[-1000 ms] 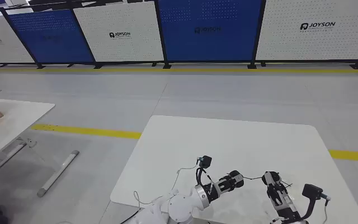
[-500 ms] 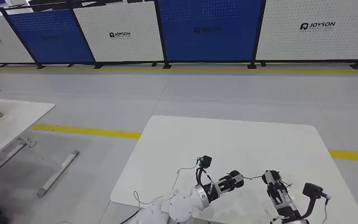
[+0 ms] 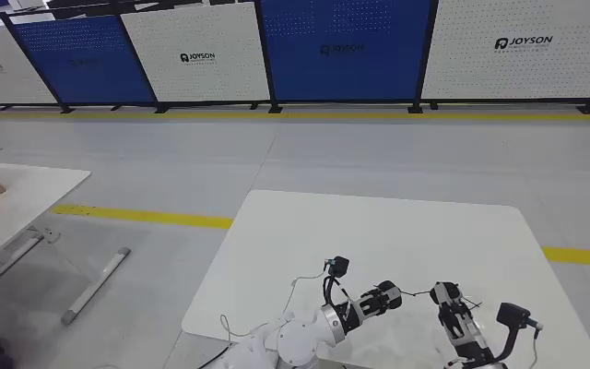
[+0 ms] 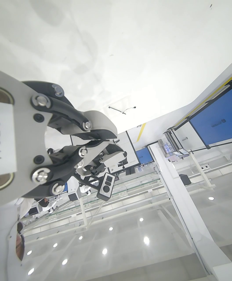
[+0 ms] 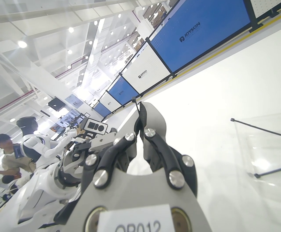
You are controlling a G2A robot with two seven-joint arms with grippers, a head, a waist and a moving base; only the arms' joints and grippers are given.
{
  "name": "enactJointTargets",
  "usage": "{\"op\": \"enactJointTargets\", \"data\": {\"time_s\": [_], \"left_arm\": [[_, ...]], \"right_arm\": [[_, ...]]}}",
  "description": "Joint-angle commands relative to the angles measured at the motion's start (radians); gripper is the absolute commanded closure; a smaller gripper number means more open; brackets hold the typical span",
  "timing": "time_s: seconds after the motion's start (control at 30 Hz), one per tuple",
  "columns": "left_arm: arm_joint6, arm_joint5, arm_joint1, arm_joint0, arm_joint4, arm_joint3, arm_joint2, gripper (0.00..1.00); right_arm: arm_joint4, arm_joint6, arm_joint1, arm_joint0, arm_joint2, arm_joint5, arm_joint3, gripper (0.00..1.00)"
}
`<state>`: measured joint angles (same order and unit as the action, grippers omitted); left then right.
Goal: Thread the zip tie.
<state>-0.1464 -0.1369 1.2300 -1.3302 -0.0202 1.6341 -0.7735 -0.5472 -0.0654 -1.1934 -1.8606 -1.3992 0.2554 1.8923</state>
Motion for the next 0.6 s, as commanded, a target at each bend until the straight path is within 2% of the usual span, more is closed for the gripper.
{"op": "enactJointTargets", "data": {"time_s": [0.0, 0.2, 0.57], "left_arm": [[0.000, 0.000, 0.000, 0.000, 0.000, 0.000, 0.000, 1.00], [0.000, 0.000, 0.000, 0.000, 0.000, 0.000, 0.000, 1.00], [0.000, 0.000, 0.000, 0.000, 0.000, 0.000, 0.000, 1.00]], "right_arm": [[0.003, -0.007, 0.000, -0.007, -0.006, 0.003, 0.004, 1.00], [-0.003, -0.003, -0.001, -0.019, -0.013, 0.006, 0.012, 1.00], [-0.019, 0.019, -0.005, -0.001, 0.003, -0.018, 0.006, 1.00]]}}
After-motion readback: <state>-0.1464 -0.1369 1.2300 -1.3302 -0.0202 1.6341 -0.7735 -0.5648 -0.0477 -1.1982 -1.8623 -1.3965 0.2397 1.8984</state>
